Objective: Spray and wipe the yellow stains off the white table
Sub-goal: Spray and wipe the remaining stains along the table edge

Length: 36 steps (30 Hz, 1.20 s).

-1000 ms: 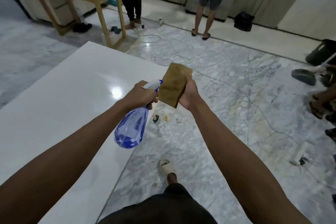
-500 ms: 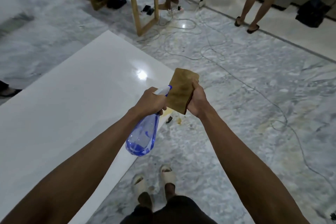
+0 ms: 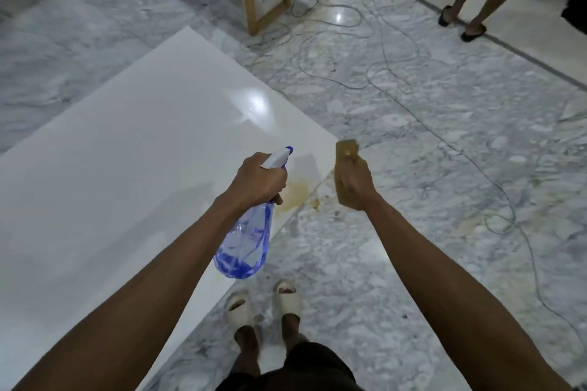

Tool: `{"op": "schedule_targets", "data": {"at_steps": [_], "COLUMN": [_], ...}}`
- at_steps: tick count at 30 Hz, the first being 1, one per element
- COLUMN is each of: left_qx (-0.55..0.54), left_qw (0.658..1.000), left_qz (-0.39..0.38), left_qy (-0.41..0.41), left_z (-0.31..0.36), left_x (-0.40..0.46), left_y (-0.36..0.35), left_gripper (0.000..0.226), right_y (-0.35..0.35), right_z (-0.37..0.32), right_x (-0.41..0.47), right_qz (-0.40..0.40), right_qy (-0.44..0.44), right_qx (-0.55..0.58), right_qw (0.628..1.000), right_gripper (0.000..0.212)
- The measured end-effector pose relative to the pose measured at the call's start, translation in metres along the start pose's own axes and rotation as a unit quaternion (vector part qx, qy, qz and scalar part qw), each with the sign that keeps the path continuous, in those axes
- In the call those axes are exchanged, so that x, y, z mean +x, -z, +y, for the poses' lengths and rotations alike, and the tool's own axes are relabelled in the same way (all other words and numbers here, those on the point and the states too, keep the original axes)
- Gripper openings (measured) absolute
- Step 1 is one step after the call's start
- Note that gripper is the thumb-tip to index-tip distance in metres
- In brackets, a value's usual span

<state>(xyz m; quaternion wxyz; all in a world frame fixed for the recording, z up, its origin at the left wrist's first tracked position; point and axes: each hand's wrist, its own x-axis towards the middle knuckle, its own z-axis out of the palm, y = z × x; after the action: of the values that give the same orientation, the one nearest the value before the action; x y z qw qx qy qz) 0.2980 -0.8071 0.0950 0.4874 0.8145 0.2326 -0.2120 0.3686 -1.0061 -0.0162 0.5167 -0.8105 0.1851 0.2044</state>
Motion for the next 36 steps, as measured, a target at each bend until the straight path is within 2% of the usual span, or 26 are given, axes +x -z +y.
{"op": "schedule_targets", "data": {"at_steps": [2,5,6,8,10,15,24,34,36], "left_qx": [0.001,0.017,0.021,0.017,0.011,0.019,0.032,0.042,0.033], "left_qw": [1.0,1.0,1.0,1.0,0.999,0.999,0.999,0.998,0.999], "left_qz": [0.005,0.016,0.019,0.024,0.03,0.031,0.03,-0.009,-0.02], "left_qy": [-0.001,-0.006,-0.006,-0.001,0.006,0.026,0.015,-0.036,-0.03], "left_z": [0.0,-0.005,-0.009,-0.018,-0.029,-0.052,-0.077,-0.148,-0.17], "left_x": [0.006,0.011,0.012,0.015,0.019,0.023,0.014,-0.047,-0.07], "left_y": [0.004,0.008,0.009,0.013,0.018,0.033,0.064,0.12,0.136], "left_gripper": [0.034,0.03,0.029,0.025,0.022,0.023,0.02,0.022,0.03], "right_y": [-0.006,-0.033,-0.048,-0.08,-0.109,-0.125,-0.158,-0.221,-0.241], "right_z": [-0.021,-0.035,-0.031,-0.011,0.018,0.039,0.074,0.113,0.124], "right_x": [0.031,0.098,0.117,0.143,0.147,0.139,0.097,0.004,-0.027], "right_qz": [0.079,0.148,0.134,0.063,0.062,0.12,0.156,0.192,0.2], "right_qy": [0.094,0.143,0.137,0.121,0.142,0.16,0.176,0.177,0.173], "right_qx": [-0.089,-0.276,-0.349,-0.413,-0.446,-0.45,-0.452,-0.449,-0.446], "right_qw": [0.988,0.939,0.917,0.9,0.882,0.87,0.861,0.854,0.855], "right_gripper": [0.051,0.05,0.053,0.061,0.064,0.06,0.062,0.061,0.061]}}
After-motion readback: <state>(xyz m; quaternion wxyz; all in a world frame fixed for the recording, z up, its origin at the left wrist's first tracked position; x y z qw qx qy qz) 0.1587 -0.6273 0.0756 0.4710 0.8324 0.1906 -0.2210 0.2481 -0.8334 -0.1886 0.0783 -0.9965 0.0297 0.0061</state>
